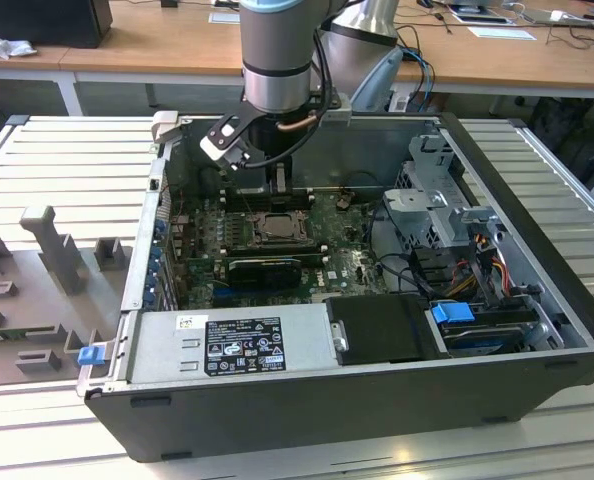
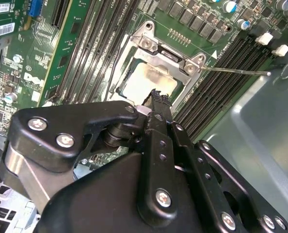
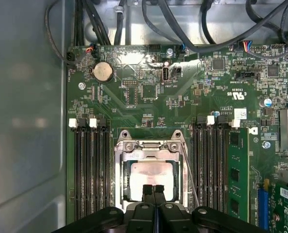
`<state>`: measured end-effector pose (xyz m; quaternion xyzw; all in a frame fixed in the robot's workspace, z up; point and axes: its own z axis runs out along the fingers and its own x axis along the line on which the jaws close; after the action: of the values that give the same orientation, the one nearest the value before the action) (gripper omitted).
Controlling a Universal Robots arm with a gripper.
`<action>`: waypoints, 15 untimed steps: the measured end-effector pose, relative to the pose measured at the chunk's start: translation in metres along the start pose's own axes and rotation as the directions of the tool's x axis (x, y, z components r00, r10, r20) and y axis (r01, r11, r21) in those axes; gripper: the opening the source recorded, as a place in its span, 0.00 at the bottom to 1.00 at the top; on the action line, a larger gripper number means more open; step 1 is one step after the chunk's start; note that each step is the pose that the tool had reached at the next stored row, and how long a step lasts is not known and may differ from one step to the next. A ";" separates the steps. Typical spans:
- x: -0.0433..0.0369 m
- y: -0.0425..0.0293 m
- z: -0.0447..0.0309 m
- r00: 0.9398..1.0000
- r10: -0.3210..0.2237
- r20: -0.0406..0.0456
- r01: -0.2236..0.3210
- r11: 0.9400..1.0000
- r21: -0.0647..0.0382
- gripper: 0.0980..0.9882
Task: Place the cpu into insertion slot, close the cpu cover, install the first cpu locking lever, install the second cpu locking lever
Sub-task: 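Install the first cpu locking lever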
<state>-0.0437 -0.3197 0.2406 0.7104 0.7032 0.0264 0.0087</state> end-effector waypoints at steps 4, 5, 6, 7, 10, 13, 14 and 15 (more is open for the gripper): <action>0.0000 0.0000 -0.0003 1.000 0.000 0.000 0.000 1.000 0.000 0.01; 0.0000 0.0000 -0.0005 1.000 0.000 0.000 0.000 1.000 0.000 0.01; 0.0000 0.0000 -0.0006 1.000 0.000 0.000 0.000 1.000 0.000 0.01; 0.0000 0.0000 -0.0010 1.000 0.000 0.000 0.000 1.000 0.000 0.01; 0.0000 0.0001 -0.0026 1.000 0.000 0.000 0.000 1.000 0.000 0.01; 0.0001 0.0002 -0.0050 1.000 0.000 0.000 0.000 1.000 0.000 0.01; 0.0001 0.0003 -0.0057 1.000 0.000 0.000 0.000 1.000 0.000 0.01; 0.0002 0.0003 -0.0060 1.000 0.000 0.000 0.000 1.000 0.000 0.01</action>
<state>-0.0437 -0.3197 0.2466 0.7104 0.7032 0.0264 0.0087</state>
